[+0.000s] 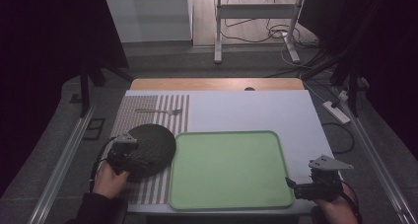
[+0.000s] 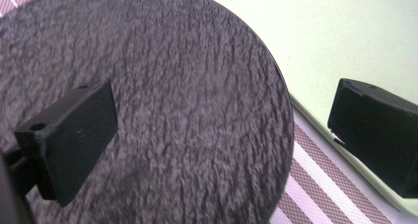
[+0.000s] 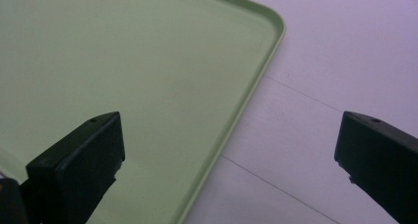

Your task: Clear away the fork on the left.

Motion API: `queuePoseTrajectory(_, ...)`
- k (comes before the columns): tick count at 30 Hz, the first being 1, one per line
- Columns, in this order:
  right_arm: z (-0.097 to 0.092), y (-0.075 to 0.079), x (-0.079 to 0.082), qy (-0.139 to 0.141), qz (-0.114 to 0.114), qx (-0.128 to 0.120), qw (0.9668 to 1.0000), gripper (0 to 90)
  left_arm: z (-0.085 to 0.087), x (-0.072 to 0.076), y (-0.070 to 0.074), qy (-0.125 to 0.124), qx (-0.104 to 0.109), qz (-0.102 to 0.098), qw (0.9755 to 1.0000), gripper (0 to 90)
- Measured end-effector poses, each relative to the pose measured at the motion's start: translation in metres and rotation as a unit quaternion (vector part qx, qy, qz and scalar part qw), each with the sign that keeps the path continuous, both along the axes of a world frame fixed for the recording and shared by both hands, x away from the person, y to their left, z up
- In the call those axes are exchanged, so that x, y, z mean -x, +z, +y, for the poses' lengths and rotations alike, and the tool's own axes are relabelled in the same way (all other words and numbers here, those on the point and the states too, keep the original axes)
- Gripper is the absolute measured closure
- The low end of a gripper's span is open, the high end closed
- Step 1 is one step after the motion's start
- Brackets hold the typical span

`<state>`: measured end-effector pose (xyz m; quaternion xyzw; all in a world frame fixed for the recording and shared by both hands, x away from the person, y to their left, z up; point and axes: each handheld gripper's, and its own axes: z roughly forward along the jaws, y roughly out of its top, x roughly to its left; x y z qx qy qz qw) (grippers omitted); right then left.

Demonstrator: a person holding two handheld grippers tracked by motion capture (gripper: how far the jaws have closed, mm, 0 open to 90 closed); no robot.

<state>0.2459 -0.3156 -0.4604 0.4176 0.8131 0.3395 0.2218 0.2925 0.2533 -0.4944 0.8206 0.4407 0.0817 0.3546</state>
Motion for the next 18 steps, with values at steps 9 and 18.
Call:
queuePoseTrajectory(9, 0.000, 0.000, 0.000, 0.000, 0.001, 0.000, 1.0000, 0.0, 0.003, -0.022, 0.000, 0.004, 0.003, 0.006, 1.0000, 0.0)
queuePoseTrajectory(18, 0.000, 0.000, 0.000, 0.000, 0.003, 0.002, 1.0000, 0.0, 0.005, -0.048, -0.002, 0.016, 0.007, 0.010, 0.9998, 0.0)
